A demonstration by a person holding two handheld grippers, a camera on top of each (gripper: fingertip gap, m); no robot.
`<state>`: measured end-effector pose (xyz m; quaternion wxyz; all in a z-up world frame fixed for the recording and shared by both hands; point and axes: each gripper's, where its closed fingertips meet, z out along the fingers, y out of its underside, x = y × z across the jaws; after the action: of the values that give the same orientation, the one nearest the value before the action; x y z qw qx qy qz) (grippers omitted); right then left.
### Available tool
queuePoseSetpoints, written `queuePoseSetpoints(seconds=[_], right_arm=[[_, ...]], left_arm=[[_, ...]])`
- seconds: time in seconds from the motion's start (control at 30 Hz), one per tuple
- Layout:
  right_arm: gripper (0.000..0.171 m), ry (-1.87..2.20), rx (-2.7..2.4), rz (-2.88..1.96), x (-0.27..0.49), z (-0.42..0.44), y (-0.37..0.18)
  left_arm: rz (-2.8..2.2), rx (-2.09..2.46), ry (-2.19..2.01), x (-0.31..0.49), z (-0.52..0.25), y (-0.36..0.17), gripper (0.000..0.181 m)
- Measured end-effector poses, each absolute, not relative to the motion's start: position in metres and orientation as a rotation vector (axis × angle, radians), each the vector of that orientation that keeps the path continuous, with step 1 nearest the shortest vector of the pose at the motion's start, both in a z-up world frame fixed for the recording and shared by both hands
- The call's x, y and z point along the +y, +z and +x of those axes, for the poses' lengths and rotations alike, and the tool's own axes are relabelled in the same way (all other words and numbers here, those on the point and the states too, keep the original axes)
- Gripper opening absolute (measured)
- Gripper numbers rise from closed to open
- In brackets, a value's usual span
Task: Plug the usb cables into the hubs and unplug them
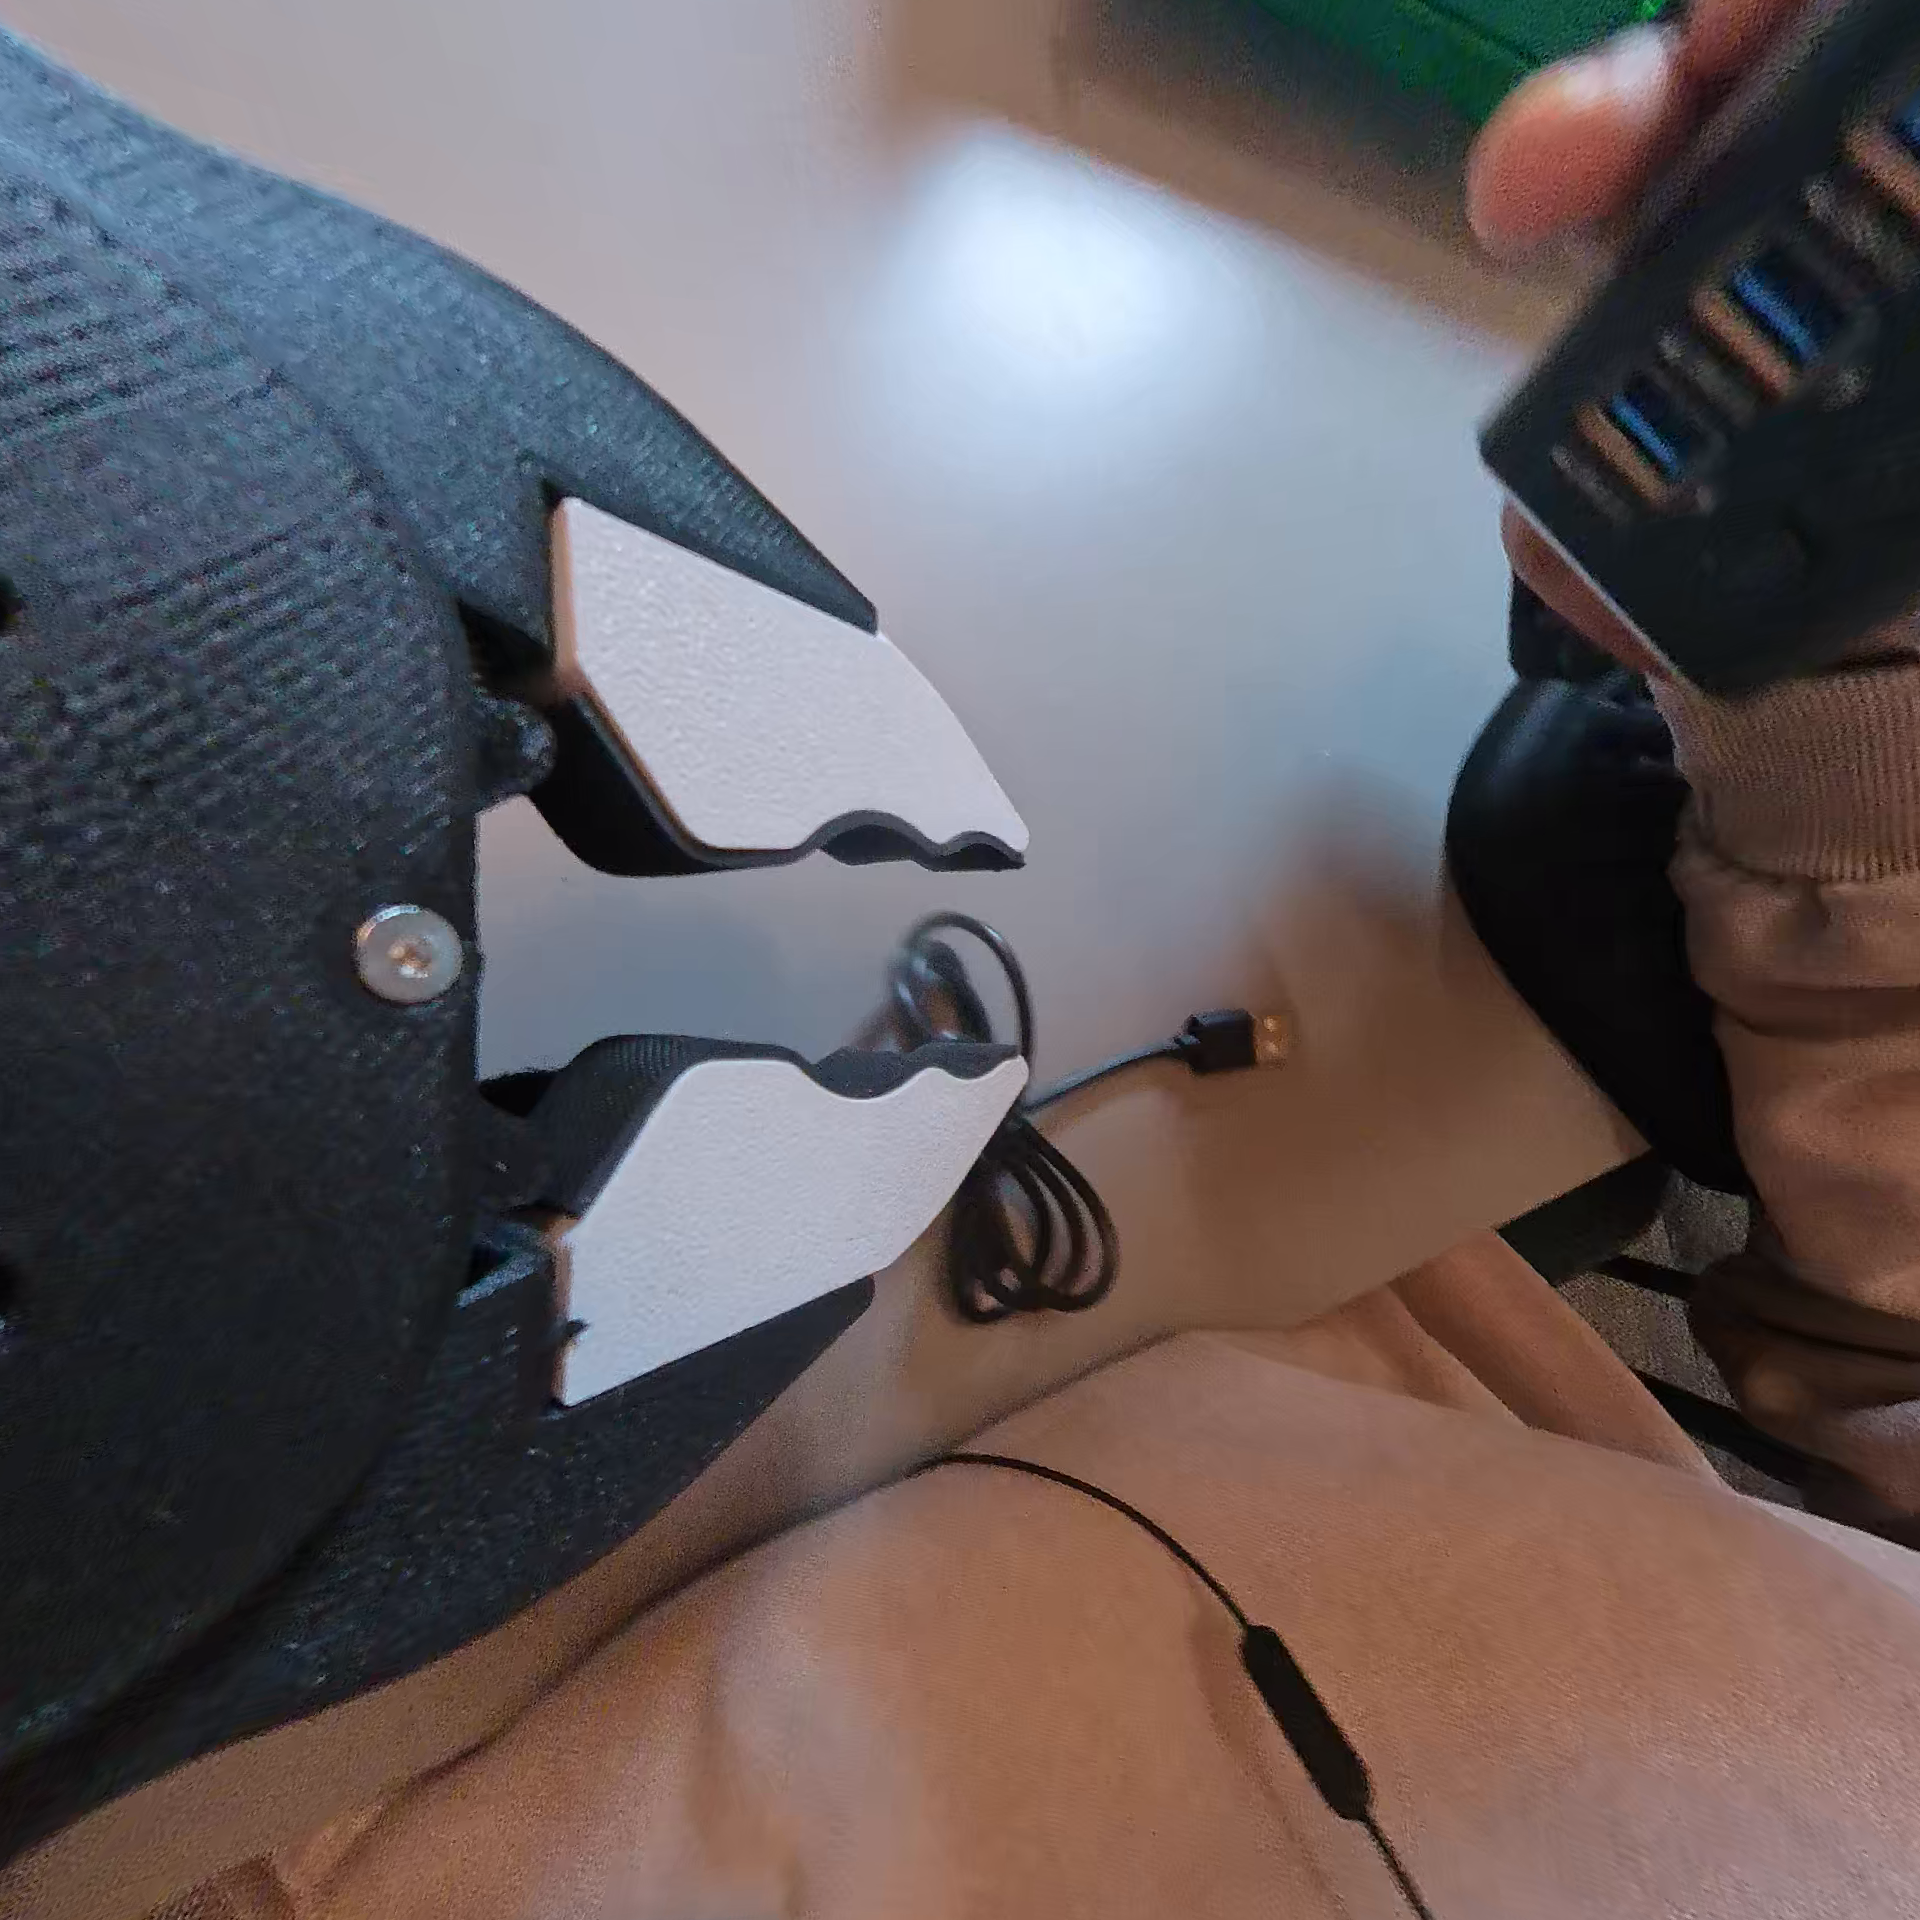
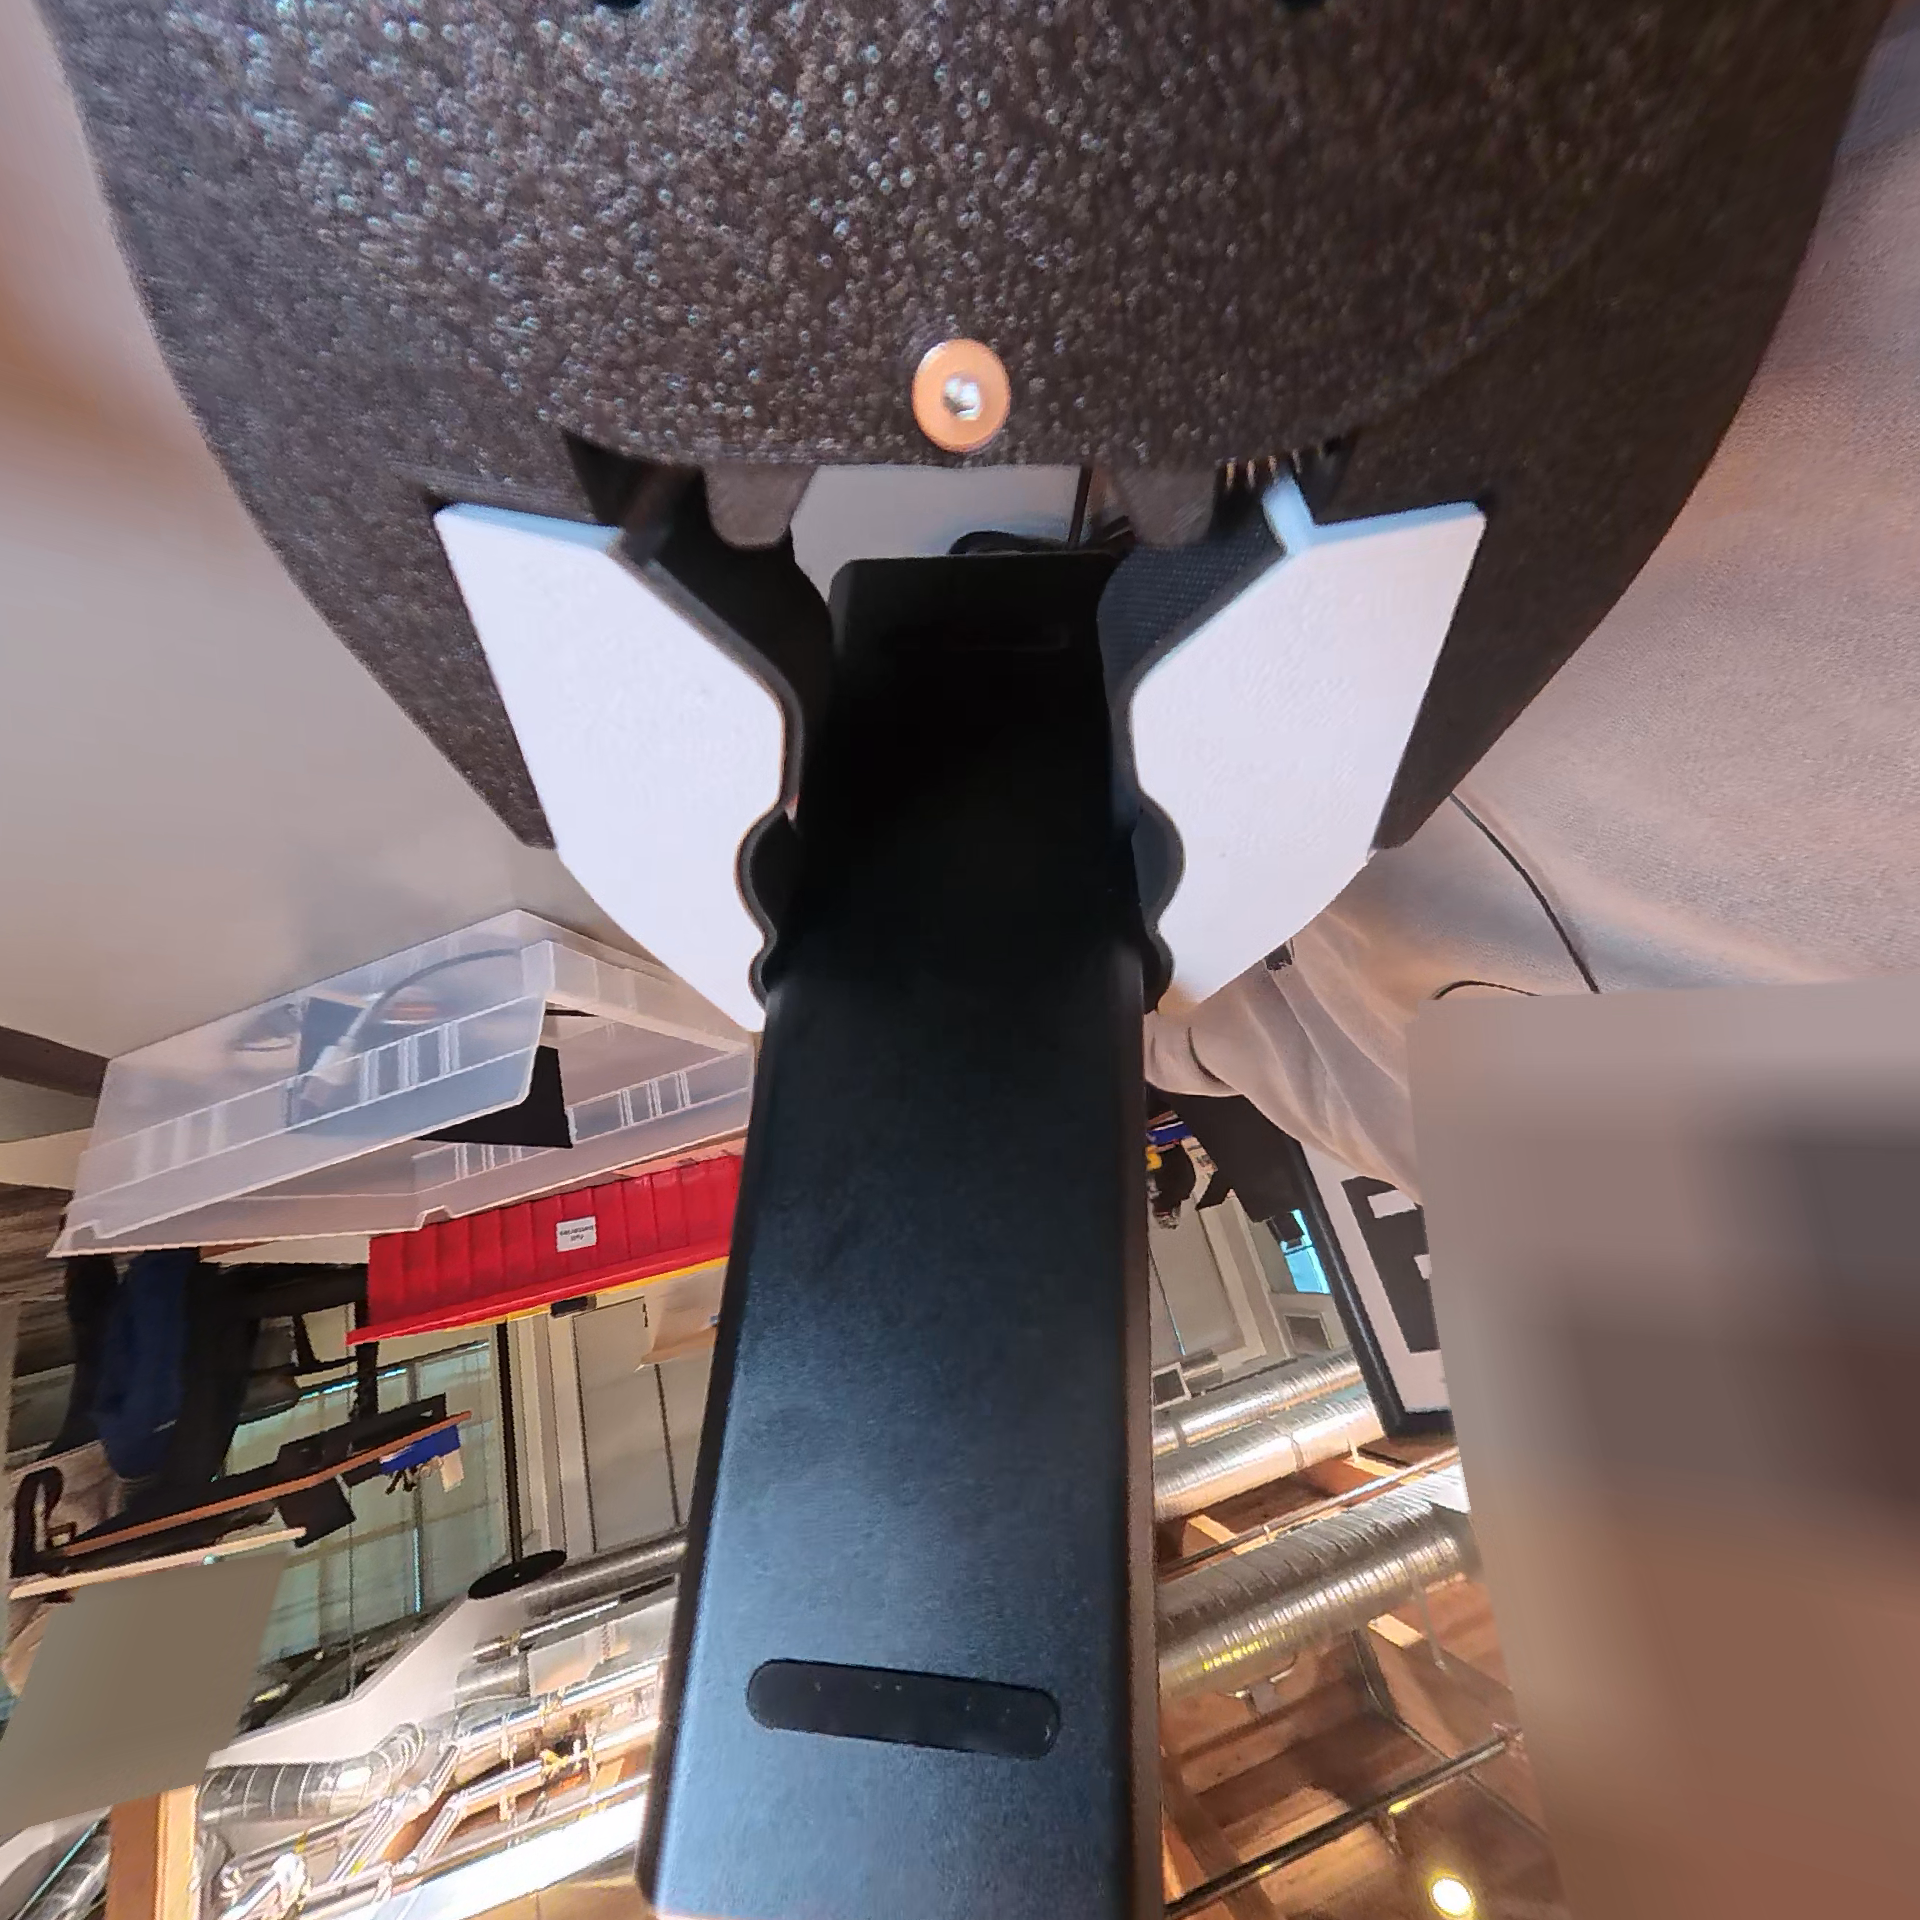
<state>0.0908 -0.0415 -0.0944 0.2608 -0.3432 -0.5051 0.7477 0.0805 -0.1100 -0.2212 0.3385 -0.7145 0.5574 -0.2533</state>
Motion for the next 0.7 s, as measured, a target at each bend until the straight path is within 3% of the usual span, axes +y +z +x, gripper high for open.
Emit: queuePoseSetpoints(seconds=[0.43, 0.7], right_arm=[[0.063, 1.888, -1.241, -0.929, -0.003, 0.11, -0.076], [0.063, 1.854, -1.196, -0.917, 0.008, 0.119, -0.069]], left_arm=[[-2.031, 1.653, -0.464, -0.113, 0.147, -0.26, 0.039], [-2.084, 1.758, -0.529, -0.112, 0.161, -0.263, 0.032]])
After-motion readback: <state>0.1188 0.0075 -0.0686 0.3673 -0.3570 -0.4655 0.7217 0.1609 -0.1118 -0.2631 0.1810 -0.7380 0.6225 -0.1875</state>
